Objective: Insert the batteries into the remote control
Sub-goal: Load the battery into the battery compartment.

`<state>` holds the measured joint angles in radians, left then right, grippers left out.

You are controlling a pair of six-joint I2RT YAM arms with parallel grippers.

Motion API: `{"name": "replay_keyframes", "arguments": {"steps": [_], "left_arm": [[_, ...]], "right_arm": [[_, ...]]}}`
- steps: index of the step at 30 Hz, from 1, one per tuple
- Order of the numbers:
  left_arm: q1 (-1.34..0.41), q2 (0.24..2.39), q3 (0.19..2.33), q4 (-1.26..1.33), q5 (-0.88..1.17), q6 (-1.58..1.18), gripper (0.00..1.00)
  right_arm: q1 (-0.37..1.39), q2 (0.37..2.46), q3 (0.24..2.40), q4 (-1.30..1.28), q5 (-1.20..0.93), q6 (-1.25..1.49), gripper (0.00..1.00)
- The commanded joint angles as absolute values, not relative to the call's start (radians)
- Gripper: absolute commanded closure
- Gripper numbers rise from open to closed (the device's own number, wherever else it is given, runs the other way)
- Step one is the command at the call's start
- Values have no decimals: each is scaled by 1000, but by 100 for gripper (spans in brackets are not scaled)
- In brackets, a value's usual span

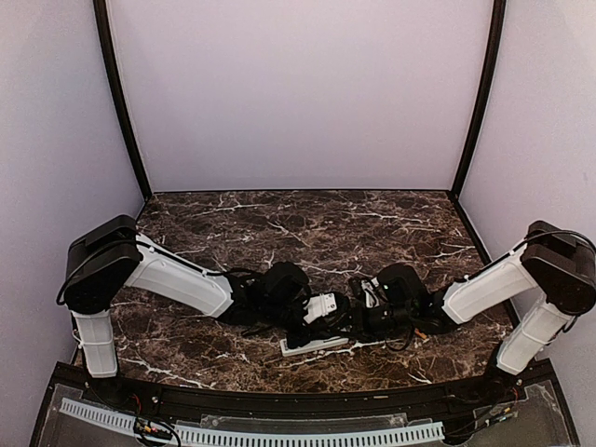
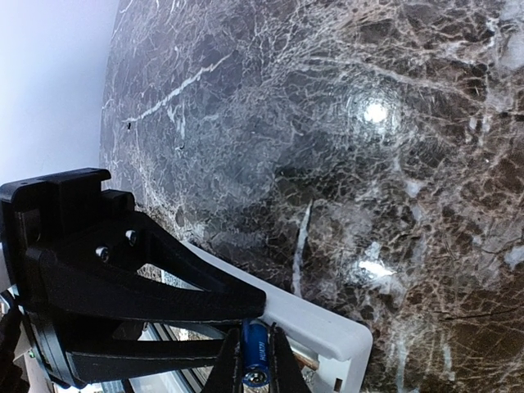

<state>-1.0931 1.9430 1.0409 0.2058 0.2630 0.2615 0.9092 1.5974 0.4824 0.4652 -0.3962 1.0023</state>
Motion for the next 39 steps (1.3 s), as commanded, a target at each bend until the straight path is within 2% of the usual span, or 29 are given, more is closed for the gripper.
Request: {"name": "replay_keyframes", "arguments": {"steps": [1,10,22,29,39], "left_arm": [[-1105,1964,1006,19,244,309,100],[-1104,1965,1000,12,244,317,100],[-1105,1969,1002,8,247,316,100],[-1105,1970,1005,7,249,315,100],[-1105,1973,1008,6,248,310,100]], "right_arm": [[925,1589,505,327,-400,974,93],[920,1532,533,237,-372,946,81],[900,1428,603,57,-327,864,77],[887,1407,616,17,-302,860,82],[888,1485,612,109,-373,879,89]]}}
